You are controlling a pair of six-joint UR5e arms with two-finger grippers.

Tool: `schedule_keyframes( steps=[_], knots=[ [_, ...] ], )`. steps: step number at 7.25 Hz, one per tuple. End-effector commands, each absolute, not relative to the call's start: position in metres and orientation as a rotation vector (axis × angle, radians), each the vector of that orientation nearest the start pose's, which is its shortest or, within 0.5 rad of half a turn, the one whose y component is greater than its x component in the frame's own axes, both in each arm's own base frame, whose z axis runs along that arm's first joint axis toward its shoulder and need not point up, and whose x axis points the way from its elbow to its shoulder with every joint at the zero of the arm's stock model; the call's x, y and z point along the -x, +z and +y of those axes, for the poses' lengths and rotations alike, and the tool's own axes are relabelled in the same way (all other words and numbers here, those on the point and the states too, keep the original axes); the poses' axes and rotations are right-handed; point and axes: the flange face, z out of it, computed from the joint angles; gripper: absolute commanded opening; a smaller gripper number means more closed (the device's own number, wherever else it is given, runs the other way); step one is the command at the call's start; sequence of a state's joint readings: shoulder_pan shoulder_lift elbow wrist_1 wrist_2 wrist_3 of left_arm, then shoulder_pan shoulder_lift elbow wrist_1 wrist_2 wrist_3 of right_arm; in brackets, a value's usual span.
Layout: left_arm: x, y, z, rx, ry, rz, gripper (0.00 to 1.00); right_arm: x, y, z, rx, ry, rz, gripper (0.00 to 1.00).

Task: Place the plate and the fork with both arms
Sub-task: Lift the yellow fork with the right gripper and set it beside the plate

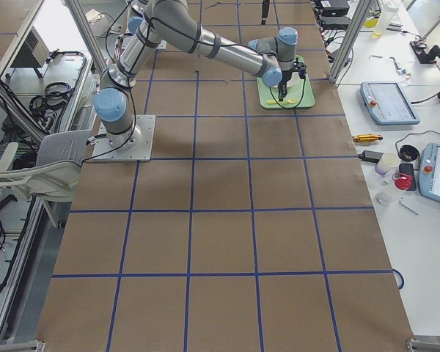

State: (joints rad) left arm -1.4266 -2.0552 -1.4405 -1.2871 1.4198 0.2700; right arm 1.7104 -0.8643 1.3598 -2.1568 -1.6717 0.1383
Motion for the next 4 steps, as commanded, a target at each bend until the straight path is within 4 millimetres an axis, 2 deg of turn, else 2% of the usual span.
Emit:
schedule_keyframes(
  steps=[1, 4],
  knots=[
    [0.058, 0.312, -0.672, -0.211, 0.03, 3.284, 1.0, -0.223, 0.254, -0.696, -0.012, -0.216, 3.211, 1.0],
    [0.075, 0.359, -0.649, -0.208, 0.014, 3.185, 1.0, -0.221, 0.328, -0.656, 0.001, -0.07, 3.188, 1.0]
  ],
)
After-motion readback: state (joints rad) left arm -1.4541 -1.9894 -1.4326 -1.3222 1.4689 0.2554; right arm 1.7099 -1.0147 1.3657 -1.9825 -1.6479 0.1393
